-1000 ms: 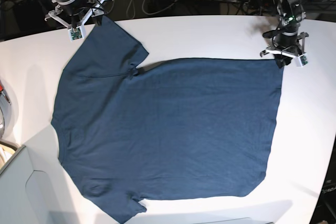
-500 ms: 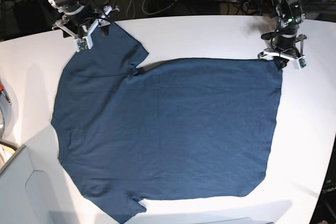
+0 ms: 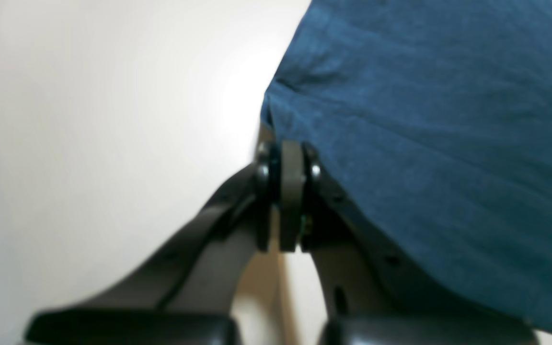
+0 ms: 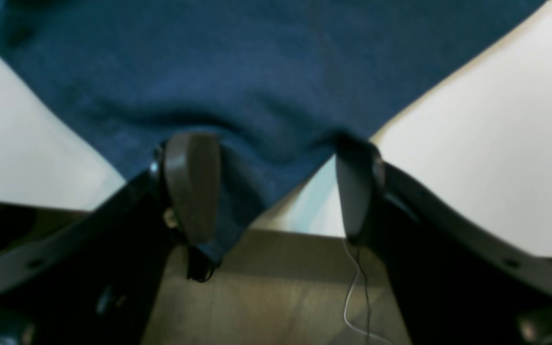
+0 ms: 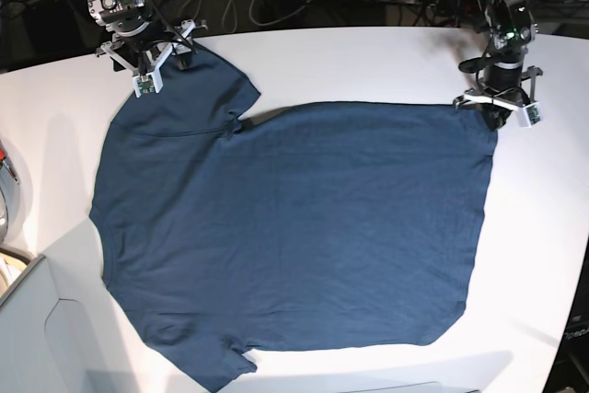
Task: Fold the T-shirt properly
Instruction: 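Lift the shoulder corners with both grippers and pull them toward the hem, then drag the held edge with both grippers back toward the robot, then lay the edge down and open both grippers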
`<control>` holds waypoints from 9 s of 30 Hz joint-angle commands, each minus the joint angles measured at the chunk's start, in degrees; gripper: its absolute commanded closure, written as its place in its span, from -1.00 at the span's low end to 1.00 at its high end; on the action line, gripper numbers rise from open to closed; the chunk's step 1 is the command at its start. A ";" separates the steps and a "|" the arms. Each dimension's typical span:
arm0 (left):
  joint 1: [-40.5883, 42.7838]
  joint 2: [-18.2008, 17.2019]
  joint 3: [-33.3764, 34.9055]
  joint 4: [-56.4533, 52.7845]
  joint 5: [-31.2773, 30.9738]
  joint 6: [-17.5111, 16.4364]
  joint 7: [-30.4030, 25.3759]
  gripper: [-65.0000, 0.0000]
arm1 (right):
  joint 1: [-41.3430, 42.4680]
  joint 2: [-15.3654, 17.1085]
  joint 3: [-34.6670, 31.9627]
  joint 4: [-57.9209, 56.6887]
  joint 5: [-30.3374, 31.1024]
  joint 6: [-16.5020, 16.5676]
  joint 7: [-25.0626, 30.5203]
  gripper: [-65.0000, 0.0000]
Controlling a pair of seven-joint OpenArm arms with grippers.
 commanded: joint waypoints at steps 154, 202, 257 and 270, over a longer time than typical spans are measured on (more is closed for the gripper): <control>-36.21 -3.39 5.40 -38.03 -0.32 0.19 -7.33 1.00 | 46.30 11.56 10.58 -51.60 0.05 10.51 19.53 0.42; -39.55 -5.06 5.05 -19.31 -0.32 0.27 3.30 1.00 | 53.16 13.58 6.19 -33.93 -0.03 10.51 3.79 1.00; 15.66 3.91 -4.71 14.72 -0.32 0.19 3.83 1.00 | 3.58 14.37 15.86 -1.84 -0.03 10.51 0.36 0.94; 15.92 4.00 -5.59 18.23 -0.32 0.19 3.83 0.11 | 3.58 14.28 16.65 -0.70 0.05 10.51 -0.95 -0.33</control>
